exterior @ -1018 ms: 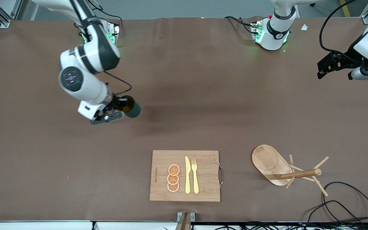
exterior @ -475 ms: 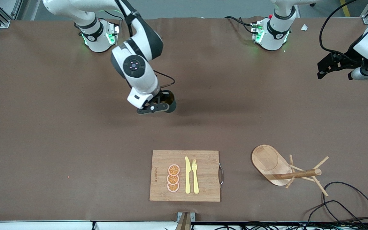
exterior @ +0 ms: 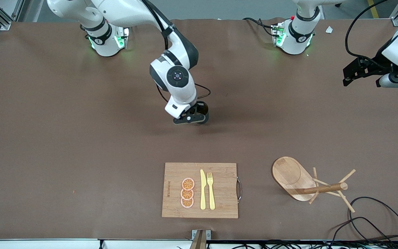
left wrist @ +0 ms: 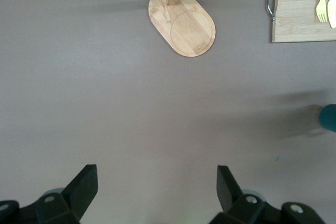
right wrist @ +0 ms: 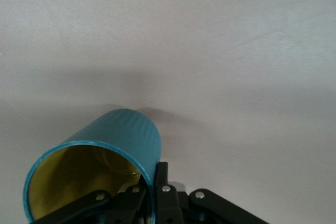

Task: Pass cup and hang on rack
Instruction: 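Carry the teal mug with the right gripper toward the table middle, then set the mug down, release it while the left gripper approaches, then lower the left gripper and grasp the teal mug handle, then lift the mug with the left gripper and carry it toward the rack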

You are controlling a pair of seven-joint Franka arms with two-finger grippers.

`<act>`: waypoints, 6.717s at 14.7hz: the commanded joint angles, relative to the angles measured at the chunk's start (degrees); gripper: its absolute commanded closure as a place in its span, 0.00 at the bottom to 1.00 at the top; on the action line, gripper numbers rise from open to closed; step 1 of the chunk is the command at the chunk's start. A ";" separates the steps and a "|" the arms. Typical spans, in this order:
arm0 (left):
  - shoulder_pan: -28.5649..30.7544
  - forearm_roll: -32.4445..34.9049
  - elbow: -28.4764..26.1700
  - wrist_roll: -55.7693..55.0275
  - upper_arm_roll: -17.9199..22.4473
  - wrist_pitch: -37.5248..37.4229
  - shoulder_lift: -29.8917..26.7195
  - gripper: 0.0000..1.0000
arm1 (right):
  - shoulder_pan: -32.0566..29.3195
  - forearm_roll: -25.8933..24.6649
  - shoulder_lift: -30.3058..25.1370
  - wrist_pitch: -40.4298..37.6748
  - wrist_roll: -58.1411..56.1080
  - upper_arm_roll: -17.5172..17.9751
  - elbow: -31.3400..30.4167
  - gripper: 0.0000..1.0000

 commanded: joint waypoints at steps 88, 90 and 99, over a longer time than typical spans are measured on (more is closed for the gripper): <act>-59.31 54.41 14.15 -124.53 -5.09 15.55 57.00 0.59 | -51.18 -6.35 -41.27 -48.90 -39.29 -0.60 1.59 0.00; -59.31 54.41 14.15 -124.35 -5.09 15.46 56.91 0.65 | -51.18 -6.27 -41.18 -48.90 -39.29 -0.60 1.59 0.00; -57.57 53.54 14.24 -119.96 -5.17 13.62 53.40 0.90 | -50.92 -6.35 -41.36 -49.25 -38.93 -0.34 1.68 0.00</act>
